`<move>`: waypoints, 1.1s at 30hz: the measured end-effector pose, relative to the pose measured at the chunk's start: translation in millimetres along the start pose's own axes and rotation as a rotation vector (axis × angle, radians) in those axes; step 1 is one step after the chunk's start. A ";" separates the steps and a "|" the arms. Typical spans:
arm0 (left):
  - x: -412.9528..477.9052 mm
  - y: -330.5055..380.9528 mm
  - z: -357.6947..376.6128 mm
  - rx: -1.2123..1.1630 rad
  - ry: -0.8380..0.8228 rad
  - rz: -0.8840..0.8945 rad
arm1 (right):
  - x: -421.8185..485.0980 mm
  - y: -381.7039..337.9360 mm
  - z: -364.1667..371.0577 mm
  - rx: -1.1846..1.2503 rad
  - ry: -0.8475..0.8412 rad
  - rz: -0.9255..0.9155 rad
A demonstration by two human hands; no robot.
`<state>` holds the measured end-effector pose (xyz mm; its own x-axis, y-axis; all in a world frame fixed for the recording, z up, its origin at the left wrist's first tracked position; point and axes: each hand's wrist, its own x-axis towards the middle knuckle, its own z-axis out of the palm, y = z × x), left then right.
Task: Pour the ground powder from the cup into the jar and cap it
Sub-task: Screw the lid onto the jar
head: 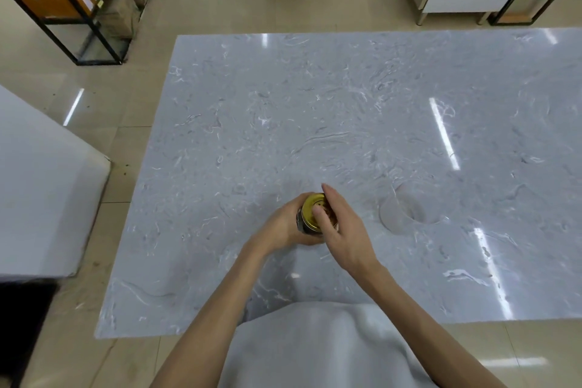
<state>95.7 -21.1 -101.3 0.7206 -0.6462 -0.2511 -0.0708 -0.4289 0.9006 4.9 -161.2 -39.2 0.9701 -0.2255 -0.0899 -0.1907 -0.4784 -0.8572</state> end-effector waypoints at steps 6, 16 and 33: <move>4.1 2.9 -1.2 0.095 -0.026 0.054 | 19.1 2.6 -12.9 -0.054 -0.016 -0.225; 1.8 -17.1 37.1 0.420 0.297 0.040 | 49.0 5.5 48.8 -0.563 0.411 -0.432; 8.6 -6.3 7.4 0.494 0.130 0.039 | 50.5 4.8 43.6 -0.744 0.338 -0.408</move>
<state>97.2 -28.5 -111.7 0.7884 -0.5975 -0.1465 -0.3942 -0.6734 0.6255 59.5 -137.9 -69.9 0.9103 -0.0992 0.4020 -0.0040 -0.9730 -0.2309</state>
